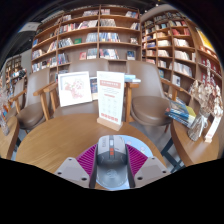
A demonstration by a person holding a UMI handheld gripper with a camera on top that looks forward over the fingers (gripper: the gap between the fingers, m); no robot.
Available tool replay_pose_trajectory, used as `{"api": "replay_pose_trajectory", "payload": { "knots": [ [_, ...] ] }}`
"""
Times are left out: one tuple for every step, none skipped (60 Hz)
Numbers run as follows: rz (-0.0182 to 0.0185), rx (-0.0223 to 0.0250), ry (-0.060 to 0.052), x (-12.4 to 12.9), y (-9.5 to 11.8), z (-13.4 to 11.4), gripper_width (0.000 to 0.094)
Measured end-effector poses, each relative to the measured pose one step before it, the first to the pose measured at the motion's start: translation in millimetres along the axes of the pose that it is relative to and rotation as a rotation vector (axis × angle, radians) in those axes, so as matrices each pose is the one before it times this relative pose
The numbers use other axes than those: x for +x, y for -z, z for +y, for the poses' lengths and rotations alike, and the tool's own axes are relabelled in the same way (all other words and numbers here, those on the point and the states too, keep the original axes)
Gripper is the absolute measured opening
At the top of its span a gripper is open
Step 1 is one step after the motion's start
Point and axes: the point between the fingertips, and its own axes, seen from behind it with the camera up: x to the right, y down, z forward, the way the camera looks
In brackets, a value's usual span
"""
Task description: Arrange mouse
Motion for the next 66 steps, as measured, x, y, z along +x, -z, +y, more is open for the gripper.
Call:
{"api": "replay_pose_trajectory", "payload": {
  "knots": [
    [0.00462,-0.00499,0.0024,3.99,-4.77,3.93,0.0442],
    [0.00325,-0.00474,0.0018,4.25,-4.64,2.49,0.0441],
    [0.00131,-0.00487,0.0021,3.72,-4.6,2.8,0.0441],
    [-0.00052,-0.00683,0.0028,2.88,-4.41,3.43,0.0442],
    [-0.0021,-0.00907,0.0038,2.38,-4.17,3.89,0.0443],
    [-0.00027,-0.00916,0.003,0.23,-3.82,6.04,0.0441],
    [-0.00479,-0.01131,-0.0002,1.98,-2.83,2.97,0.044],
    [-0.00456,-0.00625,-0.0035,0.67,-3.12,3.34,0.0441],
    [-0.00593,-0.00615,-0.0041,0.59,-2.5,2.47,0.0442],
    [-0.00617,-0.00553,-0.0049,0.23,-2.34,2.65,0.0447],
    [-0.00582,-0.00509,-0.0046,0.26,-1.9,2.48,0.0446],
    [-0.00441,-0.00533,-0.0034,0.52,-1.61,2.42,0.0448],
    [-0.00293,-0.00437,-0.0016,0.49,-1.33,2.53,0.0454],
    [-0.00095,-0.00252,-0.0005,-0.22,-2.1,2.38,0.0455],
    [-0.00153,-0.0011,0.0003,0.22,-0.43,2.2,0.0465],
    [-0.0027,-0.00022,0.0003,-0.13,-0.84,1.4,0.0475],
    [-0.00306,0.0066,0.0022,-0.03,0.13,-0.37,0.0485],
    [-0.00163,0.01061,0.0047,0.08,-0.03,-1.73,0.0493],
    [-0.00129,0.00227,0.0062,0.18,0.0,0.23,0.0509],
    [-0.00111,-0.00218,0.0055,-0.24,0.12,1.01,0.0529],
    [0.00019,0.00047,0.0034,-0.19,0.09,0.12,0.0558],
    [0.00225,0.00065,0.0016,0.44,-0.51,-1.18,0.0622],
    [0.00548,0.0025,0.0003,0.81,0.79,-0.39,0.0703],
    [0.01059,0.00382,-0.0005,1.8,1.14,-0.96,0.0791],
    [0.01098,0.00539,0.0014,1.96,1.42,-1.44,0.0873],
    [0.00953,0.00489,0.004,1.54,1.47,-2.25,0.0845],
    [0.01227,0.0076,0.0025,2.21,2.35,-2.34,0.0821],
    [0.01291,0.00607,0.0046,2.55,2.94,-2.23,0.081],
    [0.01153,0.0067,0.0048,2.22,3.86,-2.58,0.0814],
    [0.00907,0.00772,0.0043,1.34,4.52,-2.56,0.0831],
    [0.00442,0.00839,0.0022,0.79,6.08,-2.21,0.0848],
    [0.0053,0.00976,0.0003,0.64,5.55,-2.94,0.0862],
    [0.00301,0.00805,-0.0015,-0.16,6.01,-2.71,0.0859],
    [0.00313,0.00662,-0.0028,0.15,7.03,-2.01,0.0852],
    [0.00181,0.00571,-0.0026,-0.32,7.69,-1.89,0.0848],
    [-0.00045,0.0049,-0.0033,-0.86,8.4,-1.28,0.0849],
    [0.00076,0.00403,-0.004,-0.86,7.82,-1.86,0.085],
    [-0.00059,0.00266,-0.0053,-0.9,9.27,-0.68,0.0849],
    [-0.0007,0.00053,-0.006,-0.13,10.32,-1.73,0.0849],
    [-0.00014,0.00246,-0.0048,0.15,9.02,0.6,0.0848],
    [0.00115,0.00294,-0.0051,-0.83,9.36,-0.07,0.085],
    [0.0012,0.00339,-0.004,-0.68,10.02,0.07,0.0852],
    [0.00174,0.00327,-0.0034,-0.28,10.27,0.53,0.0852],
    [0.00257,0.00278,-0.003,-0.37,10.79,0.91,0.0851],
    [0.00246,0.00213,-0.0017,-0.28,10.98,1.4,0.085],
    [0.00219,0.00183,0.0001,-3.24,13.23,2.0,0.085],
    [-0.00285,0.00217,0.0024,1.97,9.02,0.81,0.085],
    [-0.00031,0.00257,0.0015,-1.03,10.22,1.62,0.0852],
    [-0.00015,0.00192,0.0005,-0.81,10.27,2.06,0.0848],
    [-0.00154,0.00064,0.0011,-1.47,10.15,2.58,0.0849],
    [-0.00303,0.00045,0.0023,-2.32,9.85,2.38,0.0849],
    [-0.005,0.00117,0.0035,-2.48,10.33,2.81,0.085],
    [-0.00457,0.0037,0.0025,-5.12,10.13,3.62,0.085],
    [-0.00662,0.00194,0.0017,-1.26,10.99,1.91,0.0852],
    [-0.00563,0.00303,0.0,-2.43,9.64,2.5,0.0851],
    [-0.00519,0.00255,-0.0001,-2.58,9.62,2.59,0.0851],
    [-0.00497,0.00162,-0.0008,-2.75,9.07,2.79,0.0852],
    [-0.00467,0.00058,-0.0018,-2.46,8.99,3.01,0.0852],
    [-0.00336,0.00085,-0.0029,-3.8,7.57,3.25,0.085],
    [-0.00131,-0.00119,-0.0026,-1.7,8.29,2.19,0.0851],
    [-0.00163,0.00054,-0.0014,-1.53,7.65,3.06,0.0853],
    [-0.00132,0.00029,-0.0004,-1.24,7.7,3.05,0.0853],
    [-0.00055,-0.00061,-0.0004,-1.24,7.19,3.36,0.085],
    [0.00101,-0.0019,-0.0017,-0.68,6.78,3.73,0.0849],
    [0.00121,-0.00308,-0.0013,-0.92,6.75,3.88,0.0849],
    [0.00055,-0.00221,0.0003,-1.9,5.56,5.33,0.0851]
  ]
}}
